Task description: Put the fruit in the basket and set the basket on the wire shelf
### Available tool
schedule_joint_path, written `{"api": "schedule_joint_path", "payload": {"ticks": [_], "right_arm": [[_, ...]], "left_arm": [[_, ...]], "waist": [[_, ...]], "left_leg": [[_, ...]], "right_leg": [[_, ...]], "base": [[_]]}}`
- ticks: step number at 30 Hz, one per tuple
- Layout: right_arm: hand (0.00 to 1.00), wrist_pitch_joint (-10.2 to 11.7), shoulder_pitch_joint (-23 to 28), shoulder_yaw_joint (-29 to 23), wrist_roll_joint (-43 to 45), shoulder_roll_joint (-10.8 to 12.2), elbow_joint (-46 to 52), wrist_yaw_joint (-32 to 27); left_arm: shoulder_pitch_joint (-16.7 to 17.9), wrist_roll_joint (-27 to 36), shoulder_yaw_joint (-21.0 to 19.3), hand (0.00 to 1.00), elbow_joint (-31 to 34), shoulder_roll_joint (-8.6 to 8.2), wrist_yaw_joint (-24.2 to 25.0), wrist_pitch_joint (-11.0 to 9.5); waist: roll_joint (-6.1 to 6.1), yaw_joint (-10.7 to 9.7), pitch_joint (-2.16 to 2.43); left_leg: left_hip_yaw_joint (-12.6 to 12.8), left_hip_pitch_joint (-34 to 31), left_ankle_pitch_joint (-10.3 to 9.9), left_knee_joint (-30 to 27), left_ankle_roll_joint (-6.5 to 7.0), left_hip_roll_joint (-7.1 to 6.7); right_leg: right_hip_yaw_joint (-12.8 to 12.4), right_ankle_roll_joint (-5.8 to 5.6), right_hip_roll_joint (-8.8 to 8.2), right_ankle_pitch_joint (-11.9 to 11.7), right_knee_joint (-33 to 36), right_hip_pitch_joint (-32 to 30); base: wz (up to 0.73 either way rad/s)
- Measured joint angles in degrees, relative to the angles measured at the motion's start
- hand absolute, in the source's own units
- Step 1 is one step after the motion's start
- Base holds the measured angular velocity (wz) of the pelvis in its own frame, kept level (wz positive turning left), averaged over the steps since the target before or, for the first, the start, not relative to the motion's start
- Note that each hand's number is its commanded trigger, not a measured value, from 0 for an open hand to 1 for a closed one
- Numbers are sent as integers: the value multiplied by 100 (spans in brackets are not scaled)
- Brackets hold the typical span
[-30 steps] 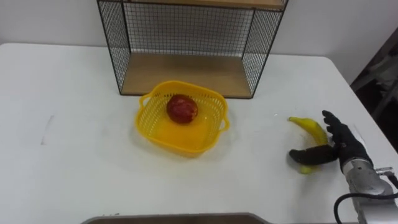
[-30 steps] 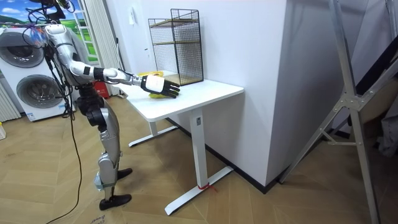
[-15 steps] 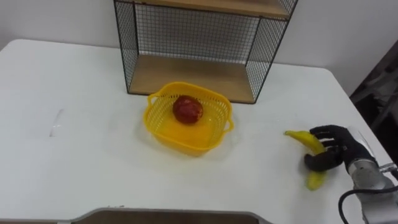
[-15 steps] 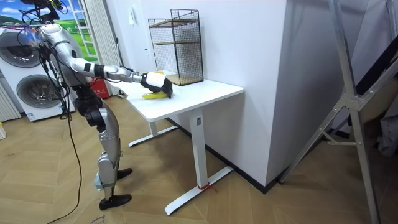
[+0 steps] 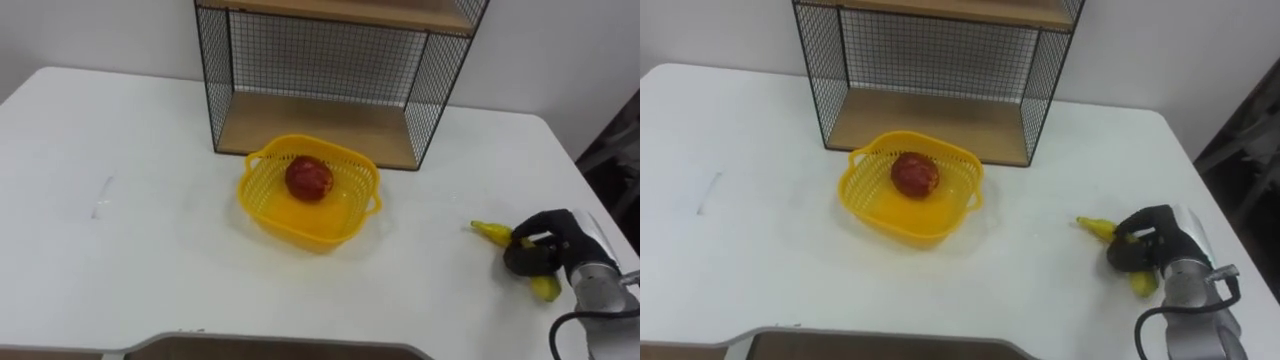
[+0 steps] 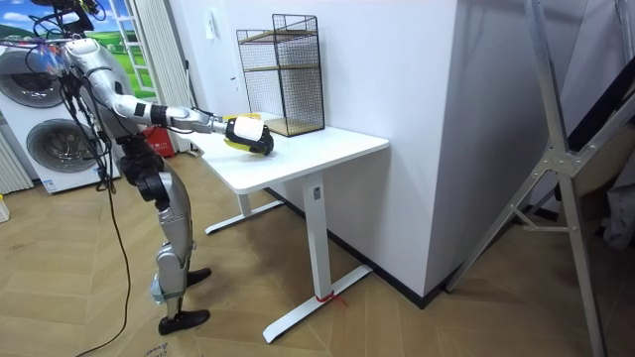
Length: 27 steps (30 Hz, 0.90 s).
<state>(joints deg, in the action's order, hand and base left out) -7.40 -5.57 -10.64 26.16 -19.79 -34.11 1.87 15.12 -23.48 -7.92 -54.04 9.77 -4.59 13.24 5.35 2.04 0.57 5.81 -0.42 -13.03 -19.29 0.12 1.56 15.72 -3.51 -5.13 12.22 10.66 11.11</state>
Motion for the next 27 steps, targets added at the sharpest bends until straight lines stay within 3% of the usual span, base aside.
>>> {"api": "schedule_joint_path", "payload": {"ticks": [6,12,13,16,20,27], "right_arm": [[100,-46,122,43,83,95,324,-158],[100,-410,296,93,103,189,1237,-108],[100,-418,362,111,101,242,1686,-99],[100,-463,471,256,-8,265,2671,36],[100,-429,430,257,-359,269,3570,71],[100,-359,346,314,-548,270,4344,23]], "left_arm": [[20,10,32,0,5,0,-60,-1],[-12,20,147,0,62,-25,-101,-21],[-36,17,151,0,49,-38,-97,-30],[6,16,148,0,56,-19,-93,-69],[29,17,158,0,66,-21,-96,-166],[6,26,244,0,-110,-38,-103,-336]], "waist": [[4,-6,-4],[-60,-3,-7],[-105,-16,-49],[-138,-51,-51],[-81,-32,-46],[-100,8,-91]], "left_leg": [[19,3,11,60,-8,-3],[187,76,60,207,-16,3],[206,67,72,232,-17,4],[291,80,100,315,-16,3],[289,115,101,348,-19,-3],[285,119,99,367,-16,-21]], "right_leg": [[-17,0,-1,0,0,-29],[-207,0,-12,0,16,-122],[-247,0,-14,0,15,-161],[-310,1,-22,0,14,-215],[-310,1,-23,0,9,-204],[-372,1,-35,0,1,-210]], "base": [[0],[-14],[-25],[-11],[0],[0]]}}
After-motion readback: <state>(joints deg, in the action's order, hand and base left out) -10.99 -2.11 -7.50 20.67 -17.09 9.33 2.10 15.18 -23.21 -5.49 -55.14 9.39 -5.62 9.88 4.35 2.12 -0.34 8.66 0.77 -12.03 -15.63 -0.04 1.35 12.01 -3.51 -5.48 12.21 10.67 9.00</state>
